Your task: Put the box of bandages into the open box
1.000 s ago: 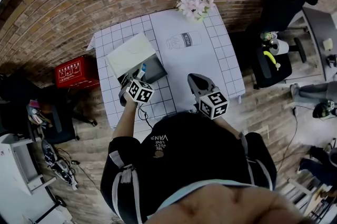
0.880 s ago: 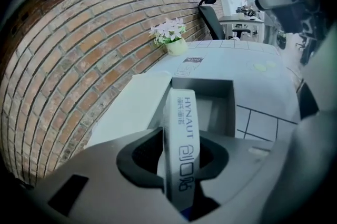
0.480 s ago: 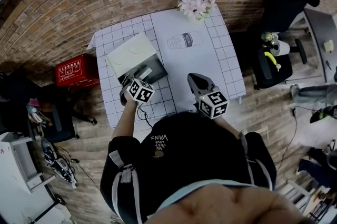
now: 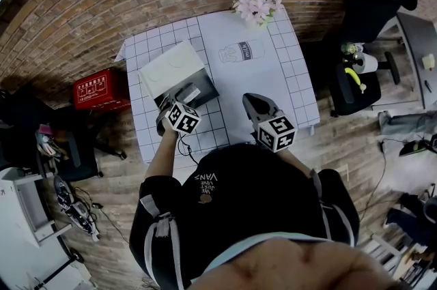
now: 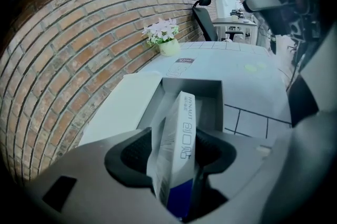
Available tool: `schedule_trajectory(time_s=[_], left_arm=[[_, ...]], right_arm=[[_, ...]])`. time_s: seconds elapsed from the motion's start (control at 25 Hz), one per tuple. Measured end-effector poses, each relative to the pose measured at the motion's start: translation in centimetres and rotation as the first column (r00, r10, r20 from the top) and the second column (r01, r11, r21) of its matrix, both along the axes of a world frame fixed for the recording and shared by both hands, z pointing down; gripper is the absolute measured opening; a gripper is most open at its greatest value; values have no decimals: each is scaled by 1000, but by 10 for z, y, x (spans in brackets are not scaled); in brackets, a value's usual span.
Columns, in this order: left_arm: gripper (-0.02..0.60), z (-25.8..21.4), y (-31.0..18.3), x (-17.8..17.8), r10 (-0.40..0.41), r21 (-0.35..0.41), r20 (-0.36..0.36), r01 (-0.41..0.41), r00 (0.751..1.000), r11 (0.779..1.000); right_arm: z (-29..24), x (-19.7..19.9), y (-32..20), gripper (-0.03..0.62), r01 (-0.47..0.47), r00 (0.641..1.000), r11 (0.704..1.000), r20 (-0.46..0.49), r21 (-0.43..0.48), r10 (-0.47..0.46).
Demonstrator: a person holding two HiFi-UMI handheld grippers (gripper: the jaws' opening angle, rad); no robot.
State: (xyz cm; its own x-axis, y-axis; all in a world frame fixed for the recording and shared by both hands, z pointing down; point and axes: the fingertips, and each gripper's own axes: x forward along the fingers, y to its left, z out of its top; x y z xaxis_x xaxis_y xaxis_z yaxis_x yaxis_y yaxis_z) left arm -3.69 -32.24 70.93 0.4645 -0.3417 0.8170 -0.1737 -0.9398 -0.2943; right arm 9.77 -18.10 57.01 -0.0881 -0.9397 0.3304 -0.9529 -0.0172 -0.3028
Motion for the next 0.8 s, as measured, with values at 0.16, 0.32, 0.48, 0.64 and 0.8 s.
schedule_trajectory(time_s=[0.16,0.32,0.48,0.64,0.8], left_arm=[[221,-2,5,-1,5,-8,-7,-5,1000,1000],[229,-6,11,-1,14,-16,-13,-15,1000,1000],[230,-8,15,-3,13,-15,-20,-13,1000,1000],[230,-12,18,-4,10,-13,-31,-10,999,1000],[230,-15,19,-5,4,-7,-40,-5,999,1000]], right_arm=[[0,-1,0,3,8,1000,1000,-3,0,-8],[-1,-3,1,3,14,1000,1000,1,2,-14],[0,-4,2,3,18,1000,1000,2,3,-18],[-1,-6,3,3,22,1000,1000,2,8,-22],[0,-8,2,3,33,999,999,-1,12,-33]])
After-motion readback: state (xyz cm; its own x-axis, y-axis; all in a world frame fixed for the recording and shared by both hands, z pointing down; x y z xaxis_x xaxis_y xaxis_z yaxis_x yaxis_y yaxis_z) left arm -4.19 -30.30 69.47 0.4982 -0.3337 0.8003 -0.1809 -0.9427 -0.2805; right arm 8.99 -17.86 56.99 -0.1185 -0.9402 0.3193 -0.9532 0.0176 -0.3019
